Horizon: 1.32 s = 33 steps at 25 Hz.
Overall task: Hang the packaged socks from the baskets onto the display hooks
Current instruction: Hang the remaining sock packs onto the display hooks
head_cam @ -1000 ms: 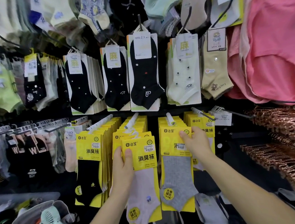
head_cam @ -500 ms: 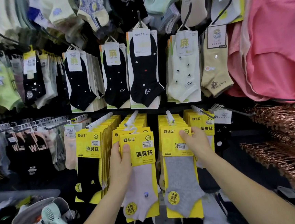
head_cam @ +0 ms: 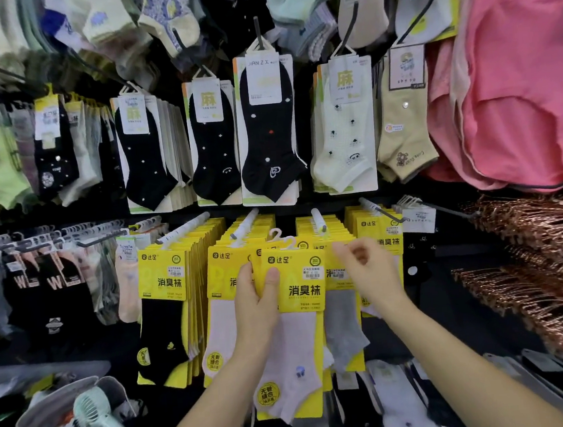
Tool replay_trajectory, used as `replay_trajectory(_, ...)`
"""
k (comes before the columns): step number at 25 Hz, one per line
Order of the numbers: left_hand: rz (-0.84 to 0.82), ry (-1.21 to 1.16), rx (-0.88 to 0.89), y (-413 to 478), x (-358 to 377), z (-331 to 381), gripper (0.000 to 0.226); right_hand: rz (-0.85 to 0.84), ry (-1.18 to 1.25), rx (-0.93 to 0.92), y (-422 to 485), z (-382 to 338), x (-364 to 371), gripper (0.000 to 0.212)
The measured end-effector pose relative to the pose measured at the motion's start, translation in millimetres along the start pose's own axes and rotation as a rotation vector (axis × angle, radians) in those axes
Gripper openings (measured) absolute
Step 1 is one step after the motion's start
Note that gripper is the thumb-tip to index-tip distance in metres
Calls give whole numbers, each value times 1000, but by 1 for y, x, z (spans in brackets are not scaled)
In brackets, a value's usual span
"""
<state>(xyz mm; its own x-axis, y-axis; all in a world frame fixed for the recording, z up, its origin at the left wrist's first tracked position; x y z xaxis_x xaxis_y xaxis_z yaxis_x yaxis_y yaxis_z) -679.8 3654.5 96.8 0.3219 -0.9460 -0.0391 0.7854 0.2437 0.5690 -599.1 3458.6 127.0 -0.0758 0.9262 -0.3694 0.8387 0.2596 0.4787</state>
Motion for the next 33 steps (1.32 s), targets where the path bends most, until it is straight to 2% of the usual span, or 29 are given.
replay_trajectory(2,-30,-9,17,1,17,1,17,-135,-33,-44,-9,-5,17,28)
replay_trajectory(3,-43,-5,8,1,24,0,17,-145,-3,-40,-10,-2,17,27)
replay_trajectory(5,-27,22,-20,0,26,-4,21,-93,222,49,-8,9,7,18)
replay_trajectory(8,63,38,-95,-1,3,-11,49,20,400,207,1,30,-13,18)
replay_trajectory(11,110,120,-114,0,-26,-17,53,43,352,260,12,35,-17,19)
replay_trajectory(16,101,175,4,-7,-50,-4,17,36,227,226,22,26,-3,22)
replay_trajectory(20,81,179,-18,-8,-53,-5,27,-1,234,228,23,33,3,29)
replay_trajectory(24,0,136,2,-7,-32,2,21,21,-65,200,21,24,-7,37)
replay_trajectory(26,-66,117,22,-6,-17,6,9,26,-229,206,17,20,-15,35)
replay_trajectory(27,-93,116,22,-6,-9,8,7,45,-251,198,13,19,-19,31)
replay_trajectory(29,-123,104,15,-5,6,8,9,58,-147,102,7,13,-21,24)
replay_trajectory(33,-151,89,10,2,35,6,11,-94,-56,-148,7,-21,-6,18)
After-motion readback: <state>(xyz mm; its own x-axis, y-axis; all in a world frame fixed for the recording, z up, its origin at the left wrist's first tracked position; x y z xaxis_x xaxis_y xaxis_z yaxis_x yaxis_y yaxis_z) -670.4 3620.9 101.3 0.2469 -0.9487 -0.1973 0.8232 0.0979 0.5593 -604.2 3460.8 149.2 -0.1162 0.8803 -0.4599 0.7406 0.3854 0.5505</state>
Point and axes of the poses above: each hand's wrist, its own y-axis towards the middle knuckle, its own x-axis out of the palm, z = x × y, the point moved 8 cm from there along y, towards the middle knuckle, and after that the axes turned 14 degrees about -z, right-handed, at the moved point
